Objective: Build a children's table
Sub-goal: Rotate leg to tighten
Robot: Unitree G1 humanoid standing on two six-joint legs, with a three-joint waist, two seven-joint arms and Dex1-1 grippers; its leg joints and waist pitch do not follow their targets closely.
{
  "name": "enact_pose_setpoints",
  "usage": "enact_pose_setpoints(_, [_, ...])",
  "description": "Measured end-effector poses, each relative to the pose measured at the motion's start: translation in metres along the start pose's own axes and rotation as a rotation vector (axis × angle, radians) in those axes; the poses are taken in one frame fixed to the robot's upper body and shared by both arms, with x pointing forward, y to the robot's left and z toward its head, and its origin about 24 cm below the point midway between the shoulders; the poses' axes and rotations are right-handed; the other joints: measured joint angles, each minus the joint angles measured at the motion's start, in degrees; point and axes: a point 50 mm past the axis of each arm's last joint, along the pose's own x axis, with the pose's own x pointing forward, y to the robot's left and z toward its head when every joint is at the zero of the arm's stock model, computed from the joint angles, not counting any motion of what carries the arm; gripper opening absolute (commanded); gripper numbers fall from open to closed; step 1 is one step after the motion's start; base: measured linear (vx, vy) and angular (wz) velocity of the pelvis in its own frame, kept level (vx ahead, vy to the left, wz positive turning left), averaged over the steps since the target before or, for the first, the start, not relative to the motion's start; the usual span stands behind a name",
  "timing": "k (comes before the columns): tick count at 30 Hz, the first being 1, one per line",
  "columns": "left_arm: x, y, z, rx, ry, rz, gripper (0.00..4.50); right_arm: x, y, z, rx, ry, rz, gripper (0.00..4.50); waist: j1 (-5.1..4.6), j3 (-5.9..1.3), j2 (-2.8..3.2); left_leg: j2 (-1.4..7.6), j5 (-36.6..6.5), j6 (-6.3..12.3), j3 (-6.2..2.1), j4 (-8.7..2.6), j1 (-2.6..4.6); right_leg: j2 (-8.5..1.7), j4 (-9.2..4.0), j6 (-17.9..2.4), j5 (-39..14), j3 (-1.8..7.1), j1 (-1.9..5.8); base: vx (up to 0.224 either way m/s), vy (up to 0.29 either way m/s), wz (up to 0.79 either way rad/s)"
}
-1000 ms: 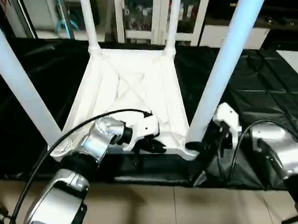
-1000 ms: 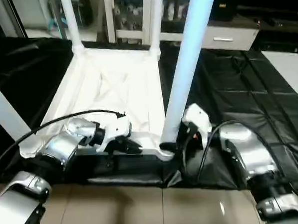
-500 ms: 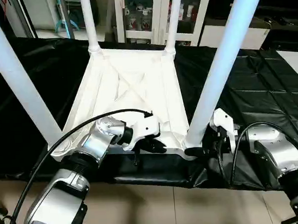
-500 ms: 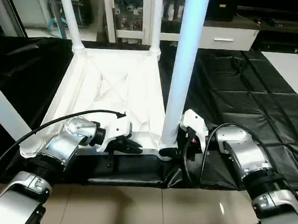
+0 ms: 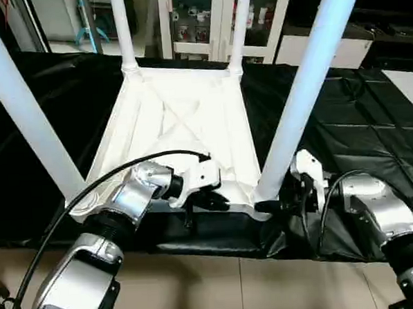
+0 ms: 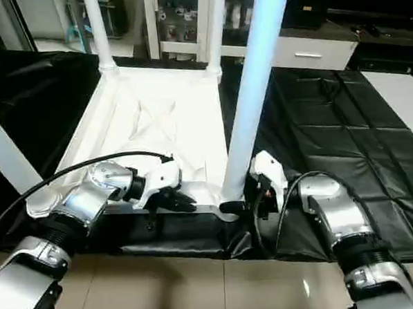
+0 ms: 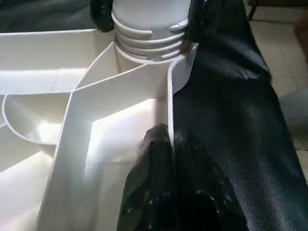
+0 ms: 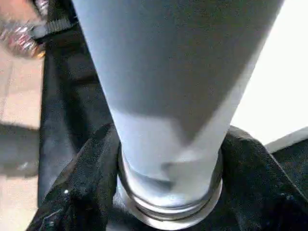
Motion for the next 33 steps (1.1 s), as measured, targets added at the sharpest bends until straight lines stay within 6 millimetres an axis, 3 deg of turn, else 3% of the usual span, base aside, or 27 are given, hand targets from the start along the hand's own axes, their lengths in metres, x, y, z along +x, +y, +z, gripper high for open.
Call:
enact_pose_setpoints(3, [0.005, 0.006, 0.001, -0.026, 0.007, 0.074, 0.00, 0.005, -0.005, -0.005, 0.048, -0.031, -0.130, 2.67, -0.72, -0.02, -0.25, 0.00, 0.0, -0.09, -0.04, 0.02, 0.09, 0.01, 0.06, 0.3, -0.2, 0.00, 0.01, 0.000, 0.000, 0.00])
enact_pose_setpoints(8, [0.022, 0.019, 0.006, -0.082, 0.026, 0.261, 0.00, 0.026, -0.016, -0.008, 0.165, -0.111, -0.471, 2.67, -2.83, -0.08, -0.26, -0.08, 0.1, -0.12, -0.30, 0.00, 0.12, 0.04, -0.20, 0.4, -0.2, -0.15, 0.04, 0.000, 0.000, 0.00])
enact_pose_setpoints(15, [0.047, 0.027, 0.019, -0.163, 0.031, 0.455, 0.00, 0.060, -0.023, 0.004, 0.251, -0.142, -0.782, 2.66, -3.87, -0.03, 0.00, -0.30, 0.1, -0.12, -0.49, -0.08, -0.04, 0.04, -0.85, 0.4, -0.2, -0.19, -0.10, 0.000, 0.000, 0.00])
enact_pose_setpoints(18, [0.049, 0.029, 0.022, -0.173, 0.033, 0.480, 0.00, 0.068, -0.024, 0.009, 0.265, -0.156, -0.846, 2.66, -4.35, 0.00, 0.12, -0.36, 0.0, -0.11, -0.48, -0.08, -0.04, 0.03, -0.84, 0.2, -0.1, -0.09, -0.12, 0.000, 0.000, 0.00])
enact_pose_setpoints(27, [0.047, 0.031, 0.024, -0.144, 0.026, 0.491, 0.00, 0.066, -0.024, 0.011, 0.335, -0.242, -0.846, 2.66, -4.01, -0.07, 0.38, -0.29, 0.0, -0.11, -0.46, -0.31, -0.02, 0.06, -0.72, -0.5, 0.4, -0.21, -0.17, 0.000, 0.000, 0.00])
enact_pose_setpoints(28, [0.046, 0.031, 0.024, -0.133, 0.025, 0.486, 0.00, 0.062, -0.024, 0.009, 0.352, -0.259, -0.836, 3.22, -3.71, -0.04, 0.46, -0.29, 0.0, -0.11, -0.44, -0.32, -0.01, 0.06, -0.73, -0.5, 0.4, -0.20, -0.18, 0.000, 0.000, 0.00])
enact_pose_setpoints(30, [0.045, 0.032, 0.024, -0.122, 0.026, 0.483, 0.00, 0.056, -0.022, 0.008, 0.352, -0.285, -0.808, 3.34, -3.20, -0.03, 0.49, -0.28, 0.0, -0.10, -0.38, -0.38, 0.00, 0.06, -0.73, -0.5, 0.4, -0.18, -0.22, 0.000, 0.000, 0.00])
enact_pose_setpoints(33, [0.037, 0.034, 0.021, -0.103, 0.022, 0.475, 0.00, 0.049, -0.014, 0.005, 0.349, -0.317, -0.724, 3.64, -3.25, 0.13, 0.68, -0.21, 0.0, -0.10, -0.35, -0.39, -0.05, 0.10, -0.72, -0.5, 0.4, -0.21, -0.37, 0.000, 0.000, 0.00])
